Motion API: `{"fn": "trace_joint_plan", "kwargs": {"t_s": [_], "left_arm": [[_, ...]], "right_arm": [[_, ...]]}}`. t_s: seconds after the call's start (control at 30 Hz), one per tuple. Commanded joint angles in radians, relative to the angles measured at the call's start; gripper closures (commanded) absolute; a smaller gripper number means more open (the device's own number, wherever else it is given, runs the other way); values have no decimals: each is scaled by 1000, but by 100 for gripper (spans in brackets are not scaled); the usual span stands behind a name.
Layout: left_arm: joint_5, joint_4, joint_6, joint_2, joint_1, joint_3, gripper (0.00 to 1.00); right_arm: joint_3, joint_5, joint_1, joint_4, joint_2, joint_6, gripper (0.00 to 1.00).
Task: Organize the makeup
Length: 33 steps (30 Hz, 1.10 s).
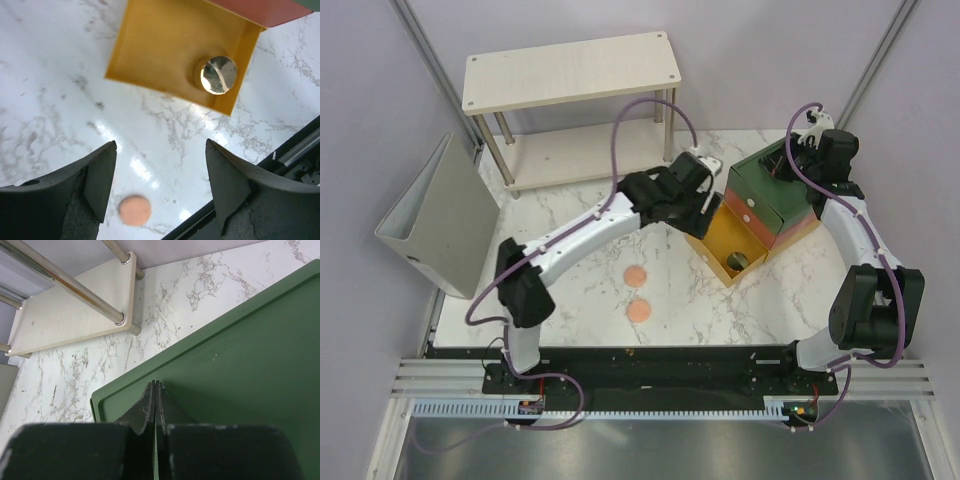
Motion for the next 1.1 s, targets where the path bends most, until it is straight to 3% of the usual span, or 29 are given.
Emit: {"fn": "trace_joint_plan", "kwargs": {"t_s": [0.0, 0.17, 0.37, 0.77, 1.07], "left_arm": [[-98, 34, 29, -243, 90, -229, 22], [-46, 63, -25, -374, 199, -580, 24], [21, 126, -82, -383, 216, -782, 24], [112, 227, -90, -201, 213, -773, 25], [84, 241, -68, -118, 213, -713, 29]], "right_arm": [[-128, 38, 11, -430, 105, -42, 100], [-130, 34, 11, -424, 111, -39, 100], [-130, 26, 11, -420, 117, -38, 100], [-132, 15, 11, -417, 119, -33, 100], [-127, 14, 13, -417, 123, -31, 100]]}}
